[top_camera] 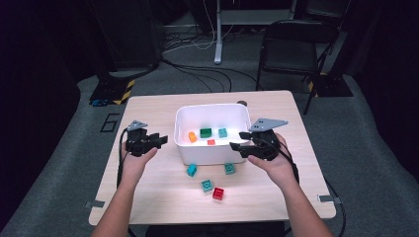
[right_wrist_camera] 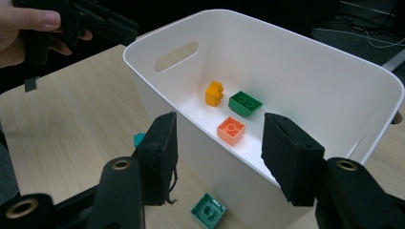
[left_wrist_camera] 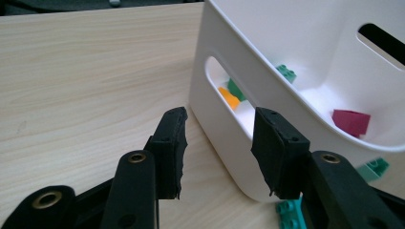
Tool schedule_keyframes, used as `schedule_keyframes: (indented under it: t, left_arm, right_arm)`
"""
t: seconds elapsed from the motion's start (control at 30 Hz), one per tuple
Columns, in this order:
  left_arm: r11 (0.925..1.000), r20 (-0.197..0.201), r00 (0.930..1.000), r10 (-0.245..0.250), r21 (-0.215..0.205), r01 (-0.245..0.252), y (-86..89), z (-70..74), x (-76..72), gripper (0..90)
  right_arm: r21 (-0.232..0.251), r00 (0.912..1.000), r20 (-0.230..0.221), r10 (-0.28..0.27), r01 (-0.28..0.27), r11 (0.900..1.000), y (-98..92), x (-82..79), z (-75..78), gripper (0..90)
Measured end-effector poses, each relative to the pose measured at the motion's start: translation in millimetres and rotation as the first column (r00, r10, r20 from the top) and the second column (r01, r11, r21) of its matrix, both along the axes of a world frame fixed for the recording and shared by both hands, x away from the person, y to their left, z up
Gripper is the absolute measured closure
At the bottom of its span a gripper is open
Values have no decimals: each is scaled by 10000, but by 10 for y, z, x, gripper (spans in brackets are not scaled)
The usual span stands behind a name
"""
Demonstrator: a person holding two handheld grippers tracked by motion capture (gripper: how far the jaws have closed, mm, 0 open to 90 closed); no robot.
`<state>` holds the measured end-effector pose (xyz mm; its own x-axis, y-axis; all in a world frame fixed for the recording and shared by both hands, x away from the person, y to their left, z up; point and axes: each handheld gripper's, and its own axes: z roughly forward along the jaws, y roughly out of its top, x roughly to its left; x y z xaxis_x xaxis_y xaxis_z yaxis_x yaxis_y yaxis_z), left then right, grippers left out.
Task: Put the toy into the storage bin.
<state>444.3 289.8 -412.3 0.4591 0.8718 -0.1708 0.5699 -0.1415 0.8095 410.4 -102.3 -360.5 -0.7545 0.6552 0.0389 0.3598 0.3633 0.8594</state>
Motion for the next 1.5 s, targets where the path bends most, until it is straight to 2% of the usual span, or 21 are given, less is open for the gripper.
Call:
schedule_keyframes:
  t: [0.13, 0.3, 0.43, 0.63, 0.8, 0.87, 0.97, 1.03, 1.17, 1.33, 1.43, 1.5]
  left_arm:
    - [9996, 127, 9995, -277, 69, 276, -55, -9, -108, 546]
    - [9977, 100, 9976, -680, 57, 680, -113, -71, -232, 544]
    - [9975, 228, 9973, -704, 23, 704, -141, -151, -309, 543]
    - [9966, 9, 9968, -799, 217, 799, -204, -304, -381, 542]
    - [9951, -292, 9948, -976, 103, 979, -285, -432, -420, 541]
    - [9950, -202, 9948, -994, 89, 996, -309, -462, -440, 541]
    - [9949, -126, 9950, -994, -181, 991, -317, -524, -469, 539]
    - [9947, -269, 9945, -1010, -238, 1003, -326, -583, -479, 536]
    - [9919, -500, 9906, -1272, -101, 1268, -392, -681, -488, 534]
    - [9824, -647, 9809, -1836, 215, 1854, -505, -753, -481, 553]
    - [9789, -899, 9764, -1965, 392, 2006, -555, -817, -463, 552]
    - [9795, -942, 9770, -1913, 454, 1961, -589, -853, -452, 548]
  right_arm:
    - [65, 10000, 9, 26, -26, 10000, -53, -25, 32, 466]
    - [4, 9994, -119, 326, -326, 9995, -69, -55, 69, 468]
    - [-160, 9991, -44, 431, -432, 9989, -45, -84, 72, 481]
    - [-351, 9975, -25, 708, -709, 9969, -13, -105, 59, 500]
    - [-161, 9980, -68, 627, -628, 9979, -22, -112, 65, 485]
    - [-43, 9981, -71, 619, -619, 9981, -24, -116, 72, 480]
    - [53, 9979, -96, 645, -645, 9979, -18, -116, 75, 476]
    - [50, 9978, -118, 653, -653, 9979, -13, -116, 72, 476]
    - [26, 9978, -136, 646, -646, 9979, 0, -117, 60, 471]
    - [-4, 9981, -136, 603, -603, 9982, 7, -112, 47, 469]
    - [-29, 9981, -140, 601, -601, 9982, 10, -113, 40, 469]
    - [-23, 9982, -135, 592, -593, 9982, 8, -113, 39, 469]
